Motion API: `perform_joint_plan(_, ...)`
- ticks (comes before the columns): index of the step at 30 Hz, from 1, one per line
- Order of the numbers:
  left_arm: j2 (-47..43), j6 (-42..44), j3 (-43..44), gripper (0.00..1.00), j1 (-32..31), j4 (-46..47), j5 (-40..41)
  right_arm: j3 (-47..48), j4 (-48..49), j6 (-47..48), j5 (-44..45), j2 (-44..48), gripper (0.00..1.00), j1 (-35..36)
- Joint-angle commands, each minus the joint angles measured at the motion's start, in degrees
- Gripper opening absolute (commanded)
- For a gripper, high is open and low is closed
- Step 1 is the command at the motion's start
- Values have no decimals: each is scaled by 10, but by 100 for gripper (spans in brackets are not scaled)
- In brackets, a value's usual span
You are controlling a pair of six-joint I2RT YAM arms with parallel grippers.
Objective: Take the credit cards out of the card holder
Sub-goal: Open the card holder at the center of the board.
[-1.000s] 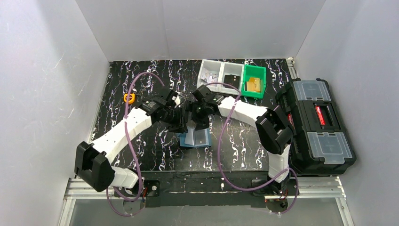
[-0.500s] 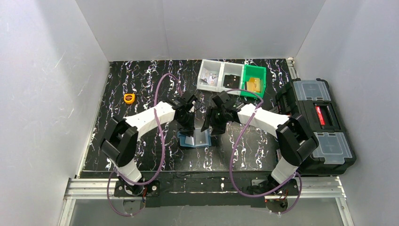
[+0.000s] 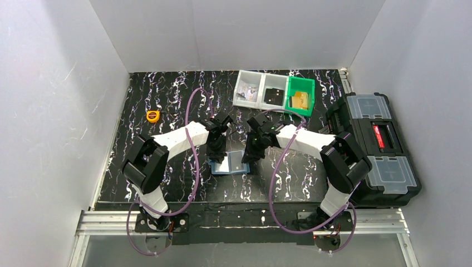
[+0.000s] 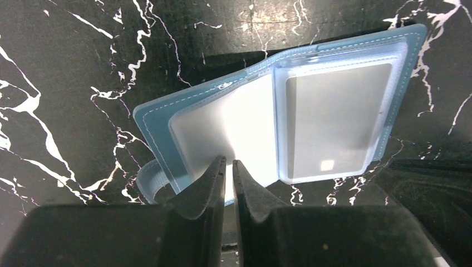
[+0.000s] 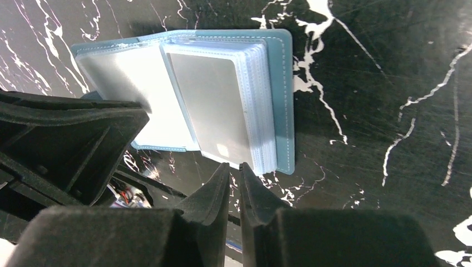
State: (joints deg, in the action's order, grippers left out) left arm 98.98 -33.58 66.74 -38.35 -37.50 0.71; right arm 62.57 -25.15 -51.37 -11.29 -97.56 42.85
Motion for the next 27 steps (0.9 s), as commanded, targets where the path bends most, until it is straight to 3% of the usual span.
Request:
perform_joint_plan(1,1,4,-14,9,5,1,12,30,4,9,-1,-15,18,12)
perform_joint_plan(27,31,7,-46,3,8,31,-7,36,-2,7,29,-58,13,25)
